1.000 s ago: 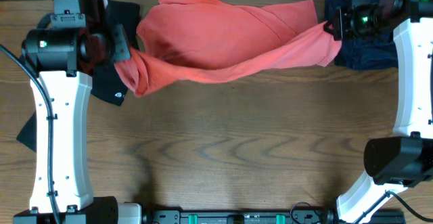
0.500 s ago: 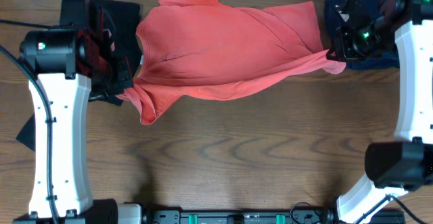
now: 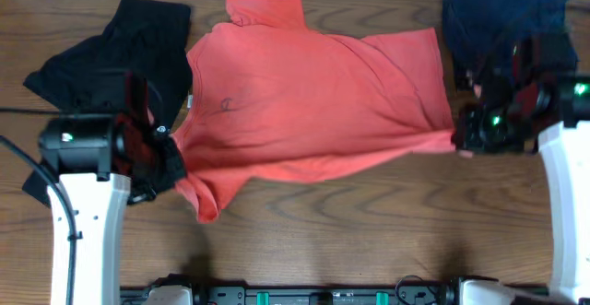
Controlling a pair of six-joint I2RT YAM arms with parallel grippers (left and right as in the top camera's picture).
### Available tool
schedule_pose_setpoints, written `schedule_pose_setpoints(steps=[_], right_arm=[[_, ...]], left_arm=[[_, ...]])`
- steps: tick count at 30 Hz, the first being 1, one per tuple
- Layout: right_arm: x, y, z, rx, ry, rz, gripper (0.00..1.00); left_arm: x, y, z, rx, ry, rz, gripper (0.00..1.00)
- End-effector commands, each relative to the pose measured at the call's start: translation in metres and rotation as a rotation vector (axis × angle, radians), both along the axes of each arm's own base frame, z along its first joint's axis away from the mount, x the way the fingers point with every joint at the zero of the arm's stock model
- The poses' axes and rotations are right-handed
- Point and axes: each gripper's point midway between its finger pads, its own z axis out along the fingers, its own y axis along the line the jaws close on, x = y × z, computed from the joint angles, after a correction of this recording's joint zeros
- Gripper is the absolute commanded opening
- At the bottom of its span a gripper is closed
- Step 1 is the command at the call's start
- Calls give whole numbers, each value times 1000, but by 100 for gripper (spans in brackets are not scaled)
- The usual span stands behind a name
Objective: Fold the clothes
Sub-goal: 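Swing the stretched shirt forward and lay it flat on the table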
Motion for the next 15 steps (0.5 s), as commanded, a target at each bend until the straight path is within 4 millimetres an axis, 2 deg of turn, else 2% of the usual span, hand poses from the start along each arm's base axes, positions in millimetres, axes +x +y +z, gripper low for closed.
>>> schedule_pose_setpoints(steps=[1,4,8,10,15], right_arm=[[-20,-2,-23,-12,60,-64,1],[-29,-1,-48,-9,111,-80,1],[-35,-1,-75,-6,149,-113,1],[-37,-1,-83,-7,162,-121,2],[-33,-9,-95,-10,145,-151,8]], left_arm=[[-11,1,-15,2,45,35,6],[-8,1,-28,2,51,31,6],[7,1,-43,3,21,31,6],[14,2,-48,3,7,32,6],[49,5,-53,19,-83,27,6]])
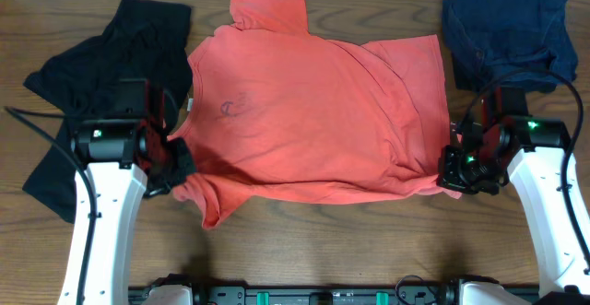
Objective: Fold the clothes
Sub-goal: 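Swing the stretched shirt forward and lay it flat on the table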
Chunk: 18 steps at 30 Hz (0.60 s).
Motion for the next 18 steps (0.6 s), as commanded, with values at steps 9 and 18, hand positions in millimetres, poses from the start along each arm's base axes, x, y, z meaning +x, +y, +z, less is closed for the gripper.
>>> schedule_pose_setpoints(steps=[9,18], right_arm=[[30,-34,-7,-51,-113,-120,6],[39,-33,-15,-32,-120,-66,4]], left_arm=[[66,5,-27,21,-94,1,6],[76,17,-41,89,-72,7,6]])
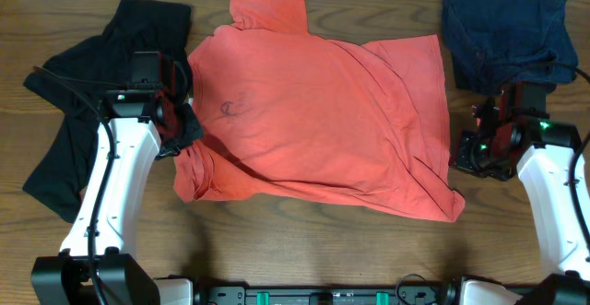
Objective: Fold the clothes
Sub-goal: 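Swing the stretched shirt forward and lay it flat on the table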
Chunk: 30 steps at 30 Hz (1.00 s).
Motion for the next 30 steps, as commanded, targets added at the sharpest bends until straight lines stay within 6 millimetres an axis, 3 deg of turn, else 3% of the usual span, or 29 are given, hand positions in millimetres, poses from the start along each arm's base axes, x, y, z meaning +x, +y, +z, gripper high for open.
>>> schedule_pose_setpoints(steps=[1,6,26,29,30], right_arm=[[-7,3,-5,20,34,40,6],[-22,5,-7,30,91,59,7],[-16,5,-6,27,68,57,8],[-16,5,-6,27,66,57,9],[-16,4,-6,27,66,57,9]], left_arm=[[0,7,0,38,1,-2,6],[0,7,0,38,2,-2,6],[55,-12,19,-58,-236,-39,8],[63,-12,23,-56,-272,-41,67],[64,-12,24,-53,-280,-47,81]])
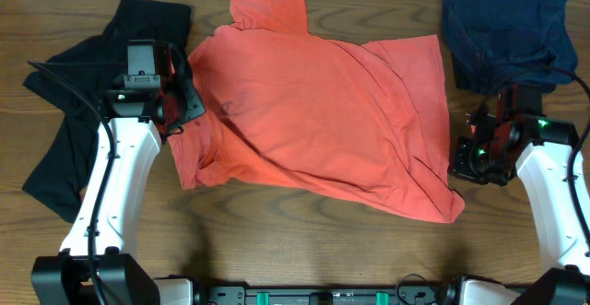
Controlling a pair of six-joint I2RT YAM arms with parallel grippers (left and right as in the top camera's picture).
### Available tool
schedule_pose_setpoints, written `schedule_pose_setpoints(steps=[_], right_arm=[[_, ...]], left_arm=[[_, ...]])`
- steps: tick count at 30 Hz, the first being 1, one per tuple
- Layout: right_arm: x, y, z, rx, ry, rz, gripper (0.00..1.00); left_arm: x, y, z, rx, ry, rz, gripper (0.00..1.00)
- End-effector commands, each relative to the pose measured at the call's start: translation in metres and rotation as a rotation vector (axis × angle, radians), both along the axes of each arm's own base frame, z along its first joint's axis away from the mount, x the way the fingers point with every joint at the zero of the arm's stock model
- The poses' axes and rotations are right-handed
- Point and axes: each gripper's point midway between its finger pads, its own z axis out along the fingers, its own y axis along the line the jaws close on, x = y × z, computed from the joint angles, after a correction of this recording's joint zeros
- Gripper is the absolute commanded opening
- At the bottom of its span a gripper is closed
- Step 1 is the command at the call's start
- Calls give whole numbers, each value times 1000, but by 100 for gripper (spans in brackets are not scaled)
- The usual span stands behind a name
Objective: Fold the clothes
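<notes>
An orange T-shirt lies spread across the middle of the wooden table. Its collar is at the left and its hem at the right. The lower-left sleeve is bunched and folded in on the body. My left gripper sits at the shirt's left edge by the collar, shut on the cloth. To the right, my right gripper rests on the table just off the hem, apart from the cloth, with its jaws open. The hem's lower corner lies loose in front of it.
A black garment lies crumpled at the left, partly under my left arm. A navy garment is heaped at the back right corner, behind my right arm. Bare wood runs along the front edge.
My left gripper has moved a little farther back and right with the shirt's left edge, drawing the lower-left sleeve inward. My right gripper has stayed beside the hem.
At first both grippers held the shirt's near edge, left at the sleeve and right at the hem corner. Both then stood nearer the front with the cloth. Later the right gripper had let go, the hem corner lying flat. The left has since carried its edge back toward the collar.
</notes>
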Motion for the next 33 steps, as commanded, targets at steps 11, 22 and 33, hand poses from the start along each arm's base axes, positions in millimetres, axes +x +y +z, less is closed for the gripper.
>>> schedule_pose_setpoints(steps=[11,22,33], right_arm=[[-7,1,-3,17,29,6,9],[-2,4,-2,35,8,8,11],[-1,4,-2,33,4,12,15]], left_arm=[[-21,-12,20,-7,8,-125,98],[-56,-53,-53,-31,251,-318,72],[-65,-34,-121,68,466,-289,68]])
